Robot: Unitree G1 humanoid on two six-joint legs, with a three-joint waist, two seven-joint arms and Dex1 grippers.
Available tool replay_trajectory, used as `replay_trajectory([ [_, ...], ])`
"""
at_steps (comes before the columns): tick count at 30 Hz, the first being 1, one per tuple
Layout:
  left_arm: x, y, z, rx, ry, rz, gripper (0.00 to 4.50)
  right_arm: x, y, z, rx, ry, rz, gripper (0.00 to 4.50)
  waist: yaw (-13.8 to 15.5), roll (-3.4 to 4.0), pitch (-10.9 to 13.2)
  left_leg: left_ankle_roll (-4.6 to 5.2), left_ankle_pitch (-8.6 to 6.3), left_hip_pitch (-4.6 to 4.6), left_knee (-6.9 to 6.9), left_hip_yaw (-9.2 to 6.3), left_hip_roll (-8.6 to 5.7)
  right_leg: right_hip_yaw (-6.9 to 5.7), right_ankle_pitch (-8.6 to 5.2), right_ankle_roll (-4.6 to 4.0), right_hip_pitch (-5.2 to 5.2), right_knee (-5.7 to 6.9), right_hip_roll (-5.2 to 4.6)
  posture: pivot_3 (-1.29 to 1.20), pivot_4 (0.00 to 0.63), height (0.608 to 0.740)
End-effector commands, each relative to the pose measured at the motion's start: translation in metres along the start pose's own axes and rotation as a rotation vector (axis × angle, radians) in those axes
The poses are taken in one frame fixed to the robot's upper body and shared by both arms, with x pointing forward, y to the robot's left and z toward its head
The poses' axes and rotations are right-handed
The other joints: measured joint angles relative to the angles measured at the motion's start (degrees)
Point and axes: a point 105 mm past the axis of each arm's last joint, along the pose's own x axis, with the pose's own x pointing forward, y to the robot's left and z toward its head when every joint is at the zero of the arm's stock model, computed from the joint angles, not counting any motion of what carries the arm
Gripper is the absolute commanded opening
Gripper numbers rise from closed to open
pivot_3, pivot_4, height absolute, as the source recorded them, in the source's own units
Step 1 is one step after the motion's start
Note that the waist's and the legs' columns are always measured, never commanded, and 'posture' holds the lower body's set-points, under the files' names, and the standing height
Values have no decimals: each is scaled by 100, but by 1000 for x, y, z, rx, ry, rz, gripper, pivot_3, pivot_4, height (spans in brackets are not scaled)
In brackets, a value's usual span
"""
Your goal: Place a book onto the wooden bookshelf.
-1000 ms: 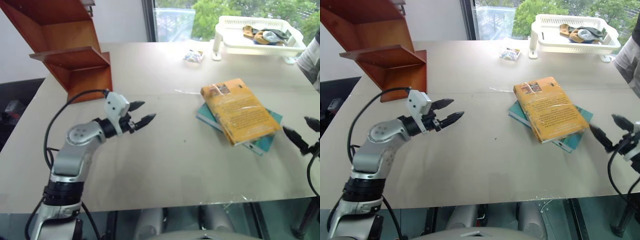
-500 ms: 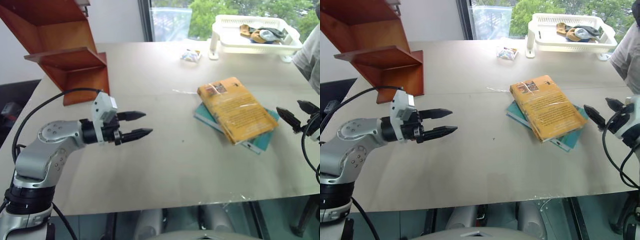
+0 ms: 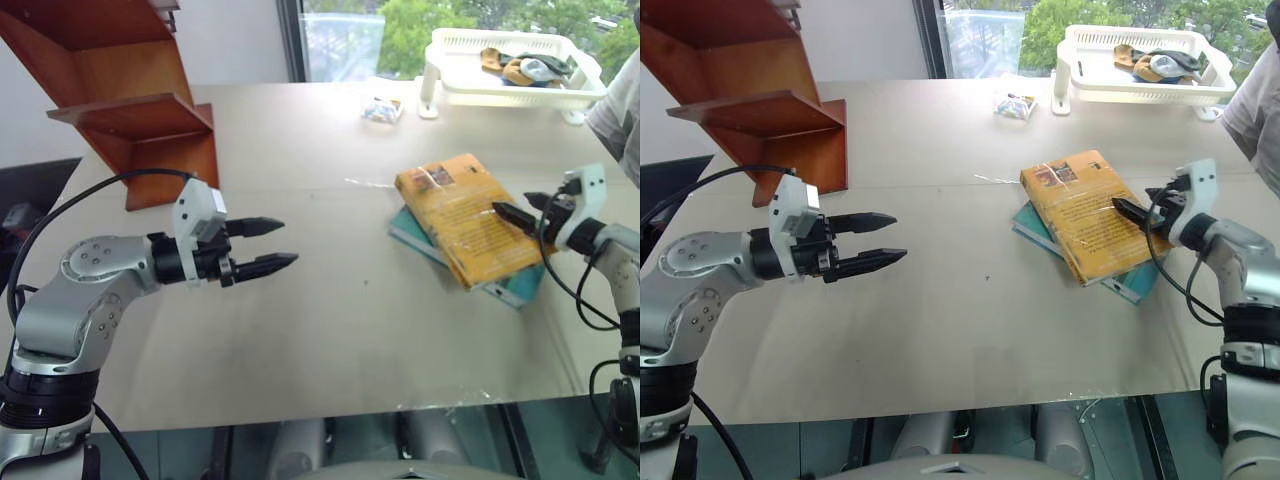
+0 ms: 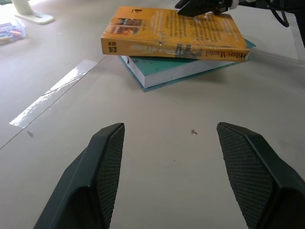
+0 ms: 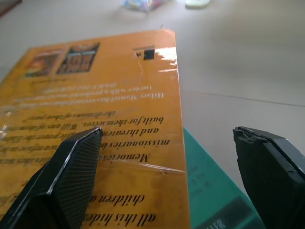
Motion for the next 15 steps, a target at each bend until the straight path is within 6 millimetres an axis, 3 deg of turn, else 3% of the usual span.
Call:
replay_trajectory([
  [1, -7, -2, 8, 49, -2, 26, 3243, 2, 0, -18, -27, 126, 1, 4500, -3, -4, -2, 0, 0, 0, 0, 1, 0, 0, 0, 0, 0, 0, 0, 0, 150, 740],
  [4, -8, -4, 5, 41, 4, 43, 3243, 2, 24, -9, 13, 86, 126, 4500, 0, -7, -4, 0, 0, 2, 0, 2, 11, 1, 0, 0, 1, 0, 0, 0, 150, 740],
  [15, -8, -4, -1, 29, 18, 56, 3243, -5, 53, 5, 267, 19, 170, 4500, 4, -7, -4, 0, -1, 0, -2, 3, 18, 0, 1, 0, -2, 4, 0, 0, 150, 740],
])
